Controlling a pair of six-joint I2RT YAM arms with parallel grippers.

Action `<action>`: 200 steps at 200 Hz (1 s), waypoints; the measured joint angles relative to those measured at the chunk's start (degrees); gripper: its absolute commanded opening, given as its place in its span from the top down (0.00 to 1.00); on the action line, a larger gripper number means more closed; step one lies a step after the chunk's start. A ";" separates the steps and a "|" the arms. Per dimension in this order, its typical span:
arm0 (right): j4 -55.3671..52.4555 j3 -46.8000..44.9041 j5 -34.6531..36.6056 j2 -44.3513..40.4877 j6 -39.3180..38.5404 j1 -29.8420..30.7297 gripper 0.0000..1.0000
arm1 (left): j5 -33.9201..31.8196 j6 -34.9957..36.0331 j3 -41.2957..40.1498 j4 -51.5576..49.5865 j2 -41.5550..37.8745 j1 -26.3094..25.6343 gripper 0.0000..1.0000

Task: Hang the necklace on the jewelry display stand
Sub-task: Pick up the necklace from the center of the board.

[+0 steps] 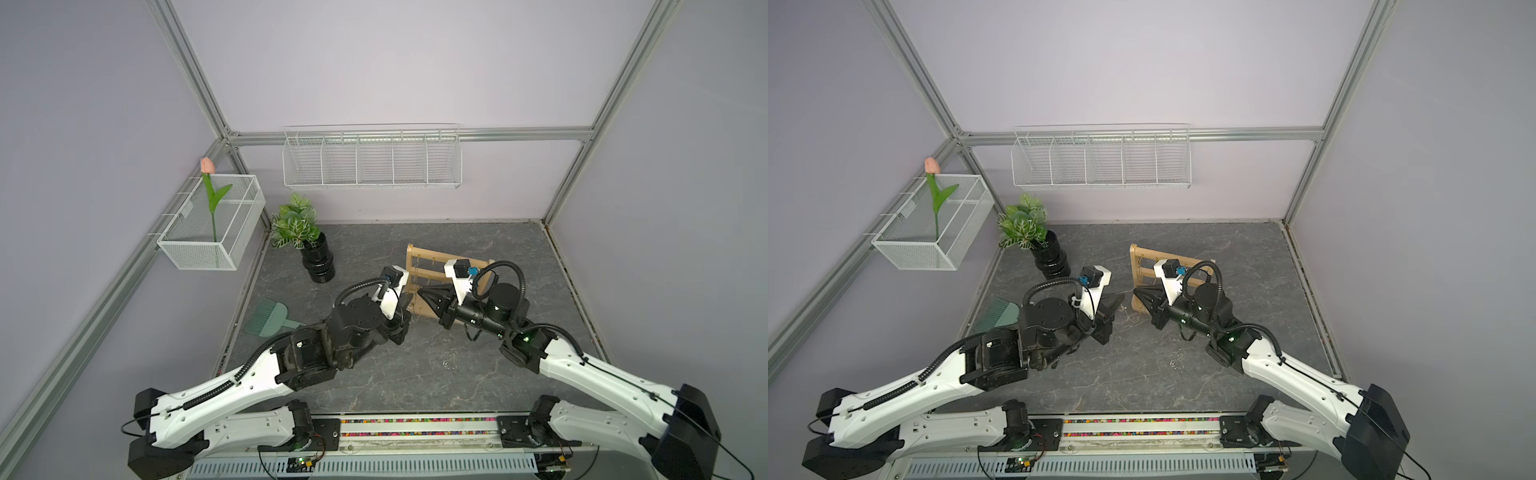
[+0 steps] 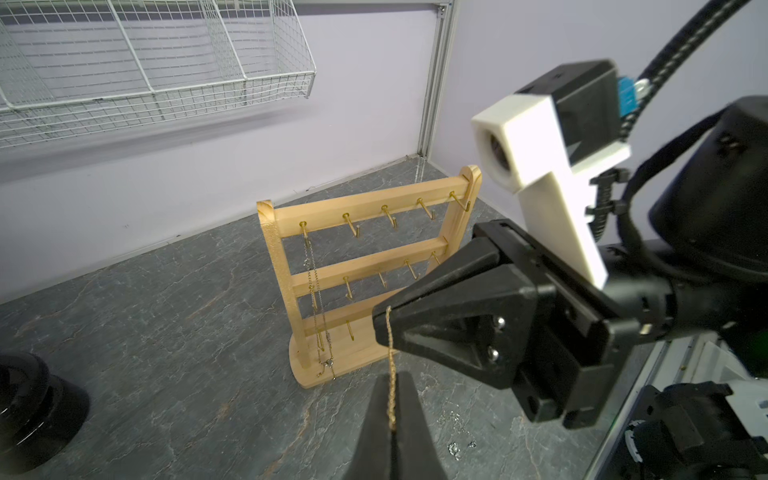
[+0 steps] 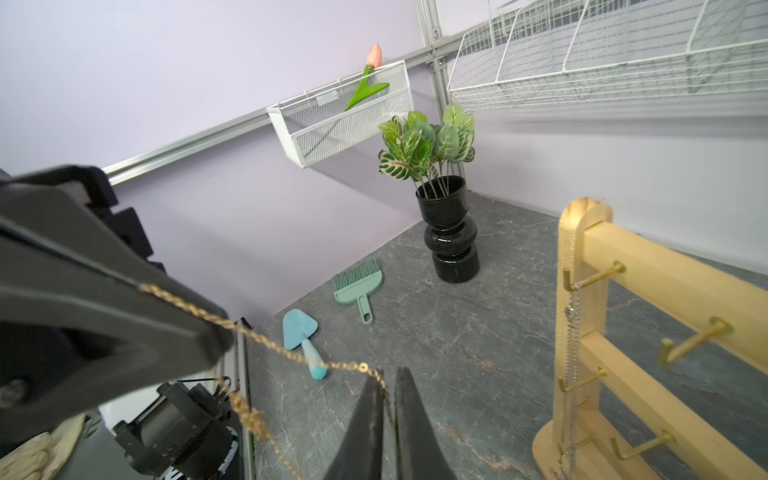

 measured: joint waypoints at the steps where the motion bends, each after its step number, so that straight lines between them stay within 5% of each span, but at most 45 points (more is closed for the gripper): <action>1: -0.15 0.00 0.15 -0.15 -0.09 0.00 0.89 | -0.09 0.02 -0.02 0.11 0.22 0.00 1.00; 70: -7.63 0.00 7.02 -7.54 -2.99 -0.52 0.93 | -2.69 2.23 1.57 4.13 8.92 0.17 1.00; 117: -11.61 0.00 6.73 -8.15 -4.98 -1.77 0.73 | -1.14 4.94 5.97 4.61 12.07 0.17 1.00; 200: -13.68 -0.02 1.79 -7.78 -5.51 -3.28 0.63 | 1.95 8.15 13.03 -0.15 15.58 0.28 1.00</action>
